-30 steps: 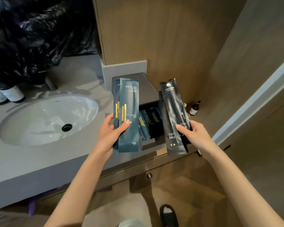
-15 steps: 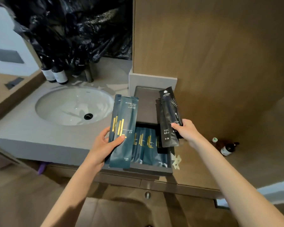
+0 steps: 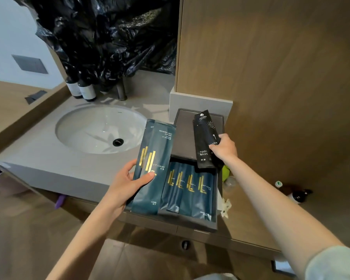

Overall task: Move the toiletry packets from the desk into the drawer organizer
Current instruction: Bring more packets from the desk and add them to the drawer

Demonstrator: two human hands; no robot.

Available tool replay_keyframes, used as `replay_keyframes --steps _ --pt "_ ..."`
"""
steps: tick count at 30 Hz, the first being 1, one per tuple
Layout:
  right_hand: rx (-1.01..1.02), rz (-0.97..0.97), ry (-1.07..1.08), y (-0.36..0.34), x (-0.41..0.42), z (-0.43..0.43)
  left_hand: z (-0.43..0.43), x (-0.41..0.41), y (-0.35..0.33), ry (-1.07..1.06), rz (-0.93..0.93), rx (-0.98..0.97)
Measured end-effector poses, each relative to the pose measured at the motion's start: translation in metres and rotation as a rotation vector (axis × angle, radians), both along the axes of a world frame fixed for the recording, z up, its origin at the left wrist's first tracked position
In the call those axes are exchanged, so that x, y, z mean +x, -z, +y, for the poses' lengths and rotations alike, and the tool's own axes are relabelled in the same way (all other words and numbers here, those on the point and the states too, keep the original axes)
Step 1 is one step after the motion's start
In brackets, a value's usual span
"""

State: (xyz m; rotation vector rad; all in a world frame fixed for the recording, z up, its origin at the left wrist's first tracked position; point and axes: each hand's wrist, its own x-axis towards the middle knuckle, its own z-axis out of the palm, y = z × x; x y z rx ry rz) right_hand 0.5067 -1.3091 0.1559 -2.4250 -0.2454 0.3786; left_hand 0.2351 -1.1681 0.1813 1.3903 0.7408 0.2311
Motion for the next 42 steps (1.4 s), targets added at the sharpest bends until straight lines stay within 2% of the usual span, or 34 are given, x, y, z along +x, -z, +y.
replay_keyframes --steps 4,6,7,9,10,12,16,21,24,28,32,35,42 --pt "-0.196 -0.276 -0.046 -0.004 -0.008 -0.002 -0.002 0.007 -0.001 -0.001 -0.003 -0.005" --pt "-0.078 -0.336 -0.123 -0.014 -0.018 -0.004 -0.005 0.010 -0.002 -0.015 -0.007 -0.009" --pt "0.064 -0.279 -0.174 -0.021 -0.027 -0.005 -0.006 0.012 -0.002 -0.020 -0.012 -0.018" --pt "0.317 -0.023 -0.277 -0.038 -0.058 -0.008 -0.011 0.016 -0.003 0.003 -0.033 -0.024" --pt "0.367 0.084 -0.315 -0.045 -0.075 -0.009 -0.013 0.018 -0.004 0.023 -0.046 -0.024" --pt "0.383 0.174 -0.344 -0.047 -0.104 -0.009 -0.021 0.023 -0.006 0.060 -0.062 -0.029" --pt "0.483 0.205 -0.236 -0.034 -0.133 -0.013 -0.034 0.031 -0.003 0.103 -0.073 -0.006" --pt "0.634 0.426 -0.186 -0.036 -0.133 -0.035 -0.032 0.028 -0.001 0.180 -0.098 -0.113" --pt "0.646 0.532 -0.204 -0.040 -0.124 -0.056 -0.023 0.017 0.003 0.224 -0.064 -0.039" --pt "0.634 0.649 -0.200 -0.038 -0.114 -0.079 -0.007 -0.006 0.002 0.378 0.070 -0.013" --pt "0.523 0.782 -0.172 -0.030 -0.111 -0.090 -0.007 -0.023 -0.004 0.498 0.164 -0.114" --pt "0.404 0.860 -0.178 -0.026 -0.114 -0.091 -0.010 -0.020 -0.004 0.535 0.227 -0.110" --pt "0.297 0.804 -0.053 -0.015 -0.112 -0.077 -0.025 0.022 0.010 0.508 0.222 0.039"
